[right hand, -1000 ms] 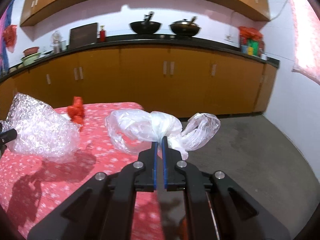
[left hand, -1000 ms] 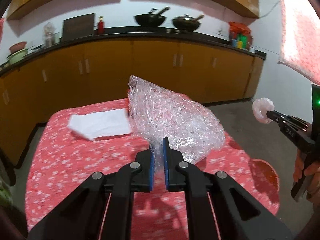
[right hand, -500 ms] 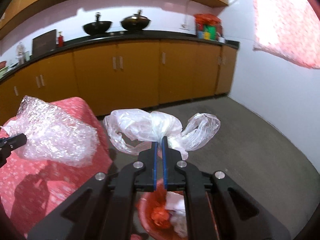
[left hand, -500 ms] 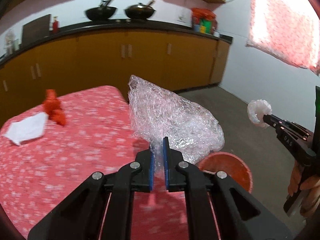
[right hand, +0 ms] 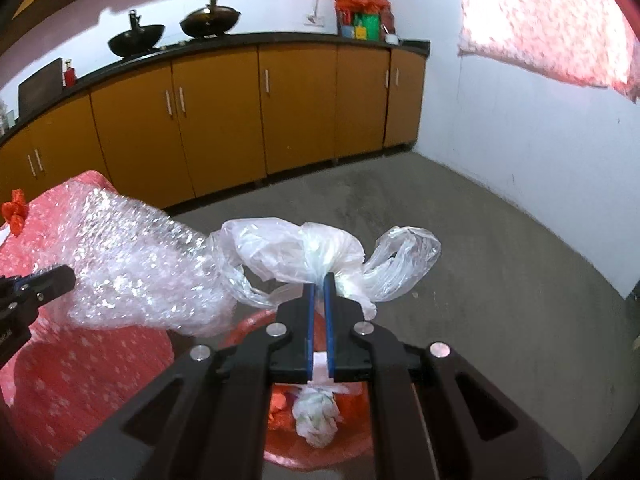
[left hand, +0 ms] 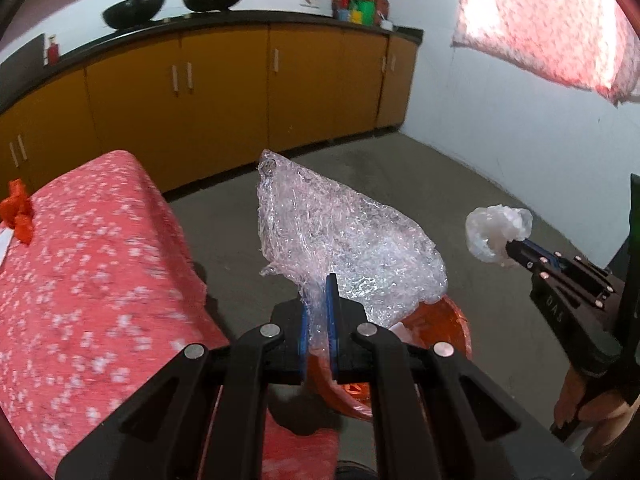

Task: Collect trash
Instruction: 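Carry the bubble wrap and clear bag to the bin and release them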

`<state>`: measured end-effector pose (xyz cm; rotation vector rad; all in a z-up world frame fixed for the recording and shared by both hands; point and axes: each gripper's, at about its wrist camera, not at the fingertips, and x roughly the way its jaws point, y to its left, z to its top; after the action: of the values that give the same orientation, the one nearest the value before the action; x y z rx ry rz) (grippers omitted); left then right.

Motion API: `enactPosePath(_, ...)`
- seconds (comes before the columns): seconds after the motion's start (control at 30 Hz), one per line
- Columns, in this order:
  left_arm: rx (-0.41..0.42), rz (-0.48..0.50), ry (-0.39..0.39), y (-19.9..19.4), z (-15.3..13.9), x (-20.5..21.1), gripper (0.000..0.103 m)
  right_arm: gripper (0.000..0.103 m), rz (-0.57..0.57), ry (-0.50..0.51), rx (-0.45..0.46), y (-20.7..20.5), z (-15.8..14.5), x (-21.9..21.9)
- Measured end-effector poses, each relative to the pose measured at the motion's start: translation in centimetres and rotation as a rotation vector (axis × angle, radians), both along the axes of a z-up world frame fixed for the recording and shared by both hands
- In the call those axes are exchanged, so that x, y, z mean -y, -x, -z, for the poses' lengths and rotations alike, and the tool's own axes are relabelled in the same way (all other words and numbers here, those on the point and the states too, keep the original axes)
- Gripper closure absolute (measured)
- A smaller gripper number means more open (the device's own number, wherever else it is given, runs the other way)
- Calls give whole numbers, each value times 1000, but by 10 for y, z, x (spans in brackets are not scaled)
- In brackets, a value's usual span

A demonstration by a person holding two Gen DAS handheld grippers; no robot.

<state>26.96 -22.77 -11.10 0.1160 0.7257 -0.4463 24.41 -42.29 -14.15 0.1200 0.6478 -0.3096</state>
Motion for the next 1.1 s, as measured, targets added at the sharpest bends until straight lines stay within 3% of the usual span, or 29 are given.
enactPosePath(0.5,-105,67,-156,-10,61,75,95,96,24,-131,-133,-6,86,40)
enactPosePath(0.83,-154,103,-180,-14,81,91,91,89,-32,-175,-166,-21,106,35)
enactPosePath(1.1,-174,80,-130,-17,76,85,91,82,-46,-163,-150,-17,98,33)
